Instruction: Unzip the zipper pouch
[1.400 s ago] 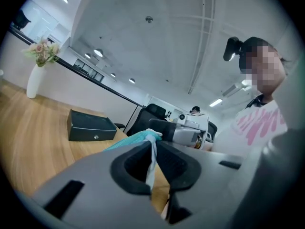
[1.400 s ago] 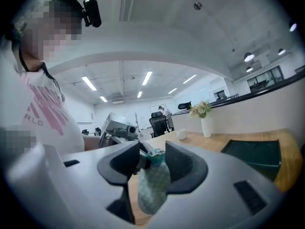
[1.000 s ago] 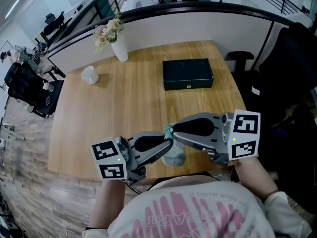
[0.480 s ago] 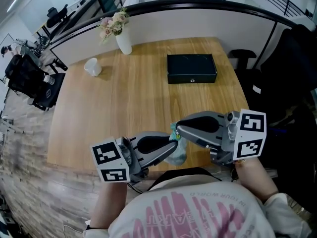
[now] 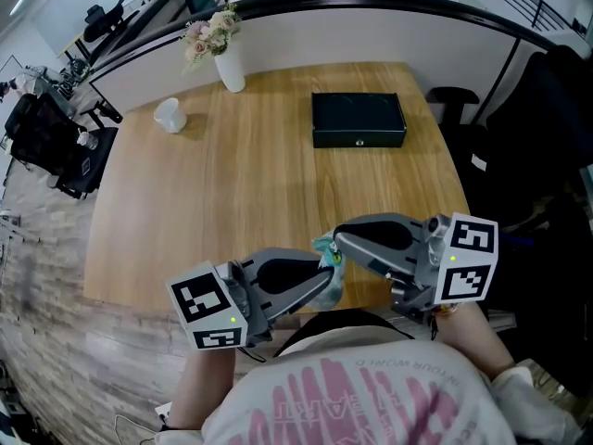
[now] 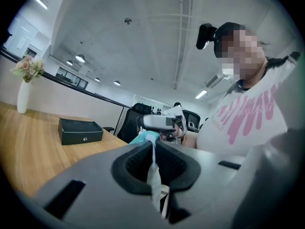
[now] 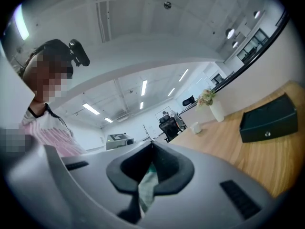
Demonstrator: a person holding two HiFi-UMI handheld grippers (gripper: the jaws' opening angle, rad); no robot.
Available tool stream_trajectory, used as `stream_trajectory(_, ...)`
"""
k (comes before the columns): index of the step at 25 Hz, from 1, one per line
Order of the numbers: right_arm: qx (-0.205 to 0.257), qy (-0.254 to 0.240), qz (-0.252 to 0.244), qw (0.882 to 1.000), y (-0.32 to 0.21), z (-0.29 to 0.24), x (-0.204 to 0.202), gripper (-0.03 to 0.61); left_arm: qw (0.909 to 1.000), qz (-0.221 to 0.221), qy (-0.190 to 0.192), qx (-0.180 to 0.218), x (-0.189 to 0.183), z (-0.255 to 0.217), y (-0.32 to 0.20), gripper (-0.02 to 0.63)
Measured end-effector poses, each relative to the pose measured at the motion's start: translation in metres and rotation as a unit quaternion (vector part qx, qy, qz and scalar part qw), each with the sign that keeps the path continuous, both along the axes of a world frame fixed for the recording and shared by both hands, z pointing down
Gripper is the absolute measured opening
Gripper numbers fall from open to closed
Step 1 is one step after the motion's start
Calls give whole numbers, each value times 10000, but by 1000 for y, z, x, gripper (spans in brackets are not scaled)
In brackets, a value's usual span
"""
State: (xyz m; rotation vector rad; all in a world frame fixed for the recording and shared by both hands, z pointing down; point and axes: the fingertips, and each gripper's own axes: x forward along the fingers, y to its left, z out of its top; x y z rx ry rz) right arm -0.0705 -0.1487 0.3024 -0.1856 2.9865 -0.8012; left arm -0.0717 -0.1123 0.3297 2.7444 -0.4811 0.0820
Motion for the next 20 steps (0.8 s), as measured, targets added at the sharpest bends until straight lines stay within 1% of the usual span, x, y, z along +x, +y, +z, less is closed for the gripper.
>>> stream_trajectory(7,-221,191,108,9995,-5,16,3,2,9996,69,-269,108,5,6,3,20)
stream_trajectory(10,-368,162,138,9991,-6,21,4,3,9993,74,-346,88,7,9,4,20)
stream_trajectory(14,-527,118,245,9982,-8,27,6,3,9996,33,-270,-7,8,10,4,19)
stream_trajectory(17,-582,159,340,9976,-10,31,8,3,9998,15,-178,-71,8,11,4,18)
stream_trajectory(20,-580,115,367,9976,-11,32,9,5,9998,-32,-180,-95,7,12,3,20)
